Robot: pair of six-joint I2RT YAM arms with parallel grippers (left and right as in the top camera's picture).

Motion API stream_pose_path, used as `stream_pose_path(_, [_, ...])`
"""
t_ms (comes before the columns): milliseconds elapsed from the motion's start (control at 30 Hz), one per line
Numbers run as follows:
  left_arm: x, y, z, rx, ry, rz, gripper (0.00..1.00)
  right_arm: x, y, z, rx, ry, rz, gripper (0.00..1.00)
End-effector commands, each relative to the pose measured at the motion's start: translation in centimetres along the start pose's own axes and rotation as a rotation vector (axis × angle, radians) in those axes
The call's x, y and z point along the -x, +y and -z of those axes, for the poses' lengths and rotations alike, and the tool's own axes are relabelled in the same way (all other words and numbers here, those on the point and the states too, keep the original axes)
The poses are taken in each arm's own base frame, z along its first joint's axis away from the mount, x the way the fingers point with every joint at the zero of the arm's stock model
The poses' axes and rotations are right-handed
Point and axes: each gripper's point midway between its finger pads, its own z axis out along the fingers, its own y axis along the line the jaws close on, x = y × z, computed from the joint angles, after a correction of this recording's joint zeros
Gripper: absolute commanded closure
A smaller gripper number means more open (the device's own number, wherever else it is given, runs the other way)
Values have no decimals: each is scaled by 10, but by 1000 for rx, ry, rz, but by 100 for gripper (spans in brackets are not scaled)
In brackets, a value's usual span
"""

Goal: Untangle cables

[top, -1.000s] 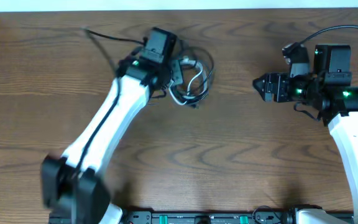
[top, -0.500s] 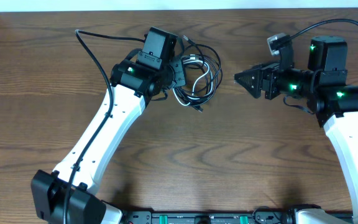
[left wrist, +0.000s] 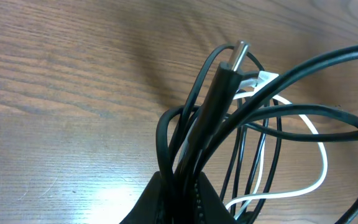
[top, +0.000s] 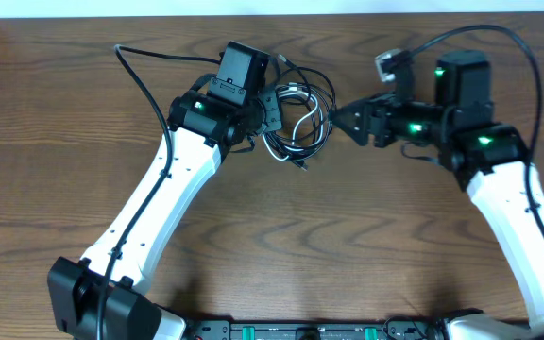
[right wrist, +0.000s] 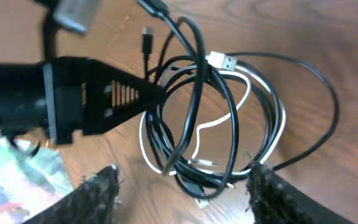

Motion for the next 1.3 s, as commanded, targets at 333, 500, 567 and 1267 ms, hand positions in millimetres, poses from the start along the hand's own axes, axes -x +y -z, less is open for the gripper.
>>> stream_pose_path(333, [0,2,-1,12,3,-3,93,-1,-51,-54,-215,-20,-224,66])
stream_pose_path(500, [0,3,-1,14,6,-4,93,-17,-115,-30,-535,-37,-348,99])
stream_pose_path(567, [0,3,0,12,3,-4,93,-23,-130,-19,-613,-32,-371,99])
stream_pose_path(1267, [7,-4,35,-45,-54,-68,93,-22,-104,-16,-269,90,-158,95])
